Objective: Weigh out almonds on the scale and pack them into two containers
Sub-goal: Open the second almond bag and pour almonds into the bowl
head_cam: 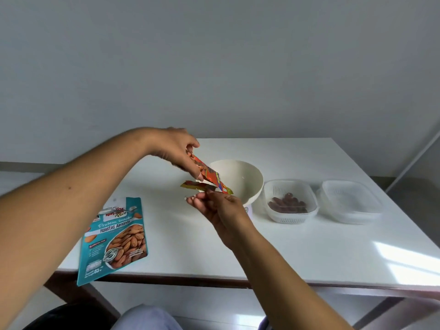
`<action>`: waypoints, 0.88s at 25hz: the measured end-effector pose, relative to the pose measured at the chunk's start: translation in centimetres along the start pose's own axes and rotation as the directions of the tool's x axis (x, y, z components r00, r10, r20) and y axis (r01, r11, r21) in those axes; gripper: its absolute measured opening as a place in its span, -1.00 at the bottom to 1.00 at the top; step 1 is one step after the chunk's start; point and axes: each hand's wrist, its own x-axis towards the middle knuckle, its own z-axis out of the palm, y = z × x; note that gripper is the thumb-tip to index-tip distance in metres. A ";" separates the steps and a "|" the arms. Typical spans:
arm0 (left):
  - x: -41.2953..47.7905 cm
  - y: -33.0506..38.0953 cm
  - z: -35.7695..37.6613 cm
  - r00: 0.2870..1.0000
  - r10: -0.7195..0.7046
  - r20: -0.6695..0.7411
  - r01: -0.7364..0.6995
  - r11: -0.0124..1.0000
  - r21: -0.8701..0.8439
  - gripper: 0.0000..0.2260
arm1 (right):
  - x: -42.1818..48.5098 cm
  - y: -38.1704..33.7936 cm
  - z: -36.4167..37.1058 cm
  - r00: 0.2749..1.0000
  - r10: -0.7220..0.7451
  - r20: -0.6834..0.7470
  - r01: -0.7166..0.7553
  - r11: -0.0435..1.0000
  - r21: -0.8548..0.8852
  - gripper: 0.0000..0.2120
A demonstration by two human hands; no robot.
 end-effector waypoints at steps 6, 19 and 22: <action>4.3 2.6 -1.3 0.992 -0.027 0.121 0.001 0.978 0.211 0.01 | 0.8 0.1 0.2 0.997 0.076 -0.009 -0.074 0.988 0.135 -0.73; 4.6 3.1 -1.0 0.991 -0.019 0.134 -0.024 0.948 0.317 -0.30 | 1.2 0.0 0.2 0.995 0.097 -0.035 -0.091 0.982 0.163 -0.72; 3.9 3.5 -1.0 0.994 -0.001 0.107 -0.030 0.955 0.295 -0.19 | 0.9 -0.1 0.4 0.995 0.090 -0.045 -0.082 0.985 0.154 -0.72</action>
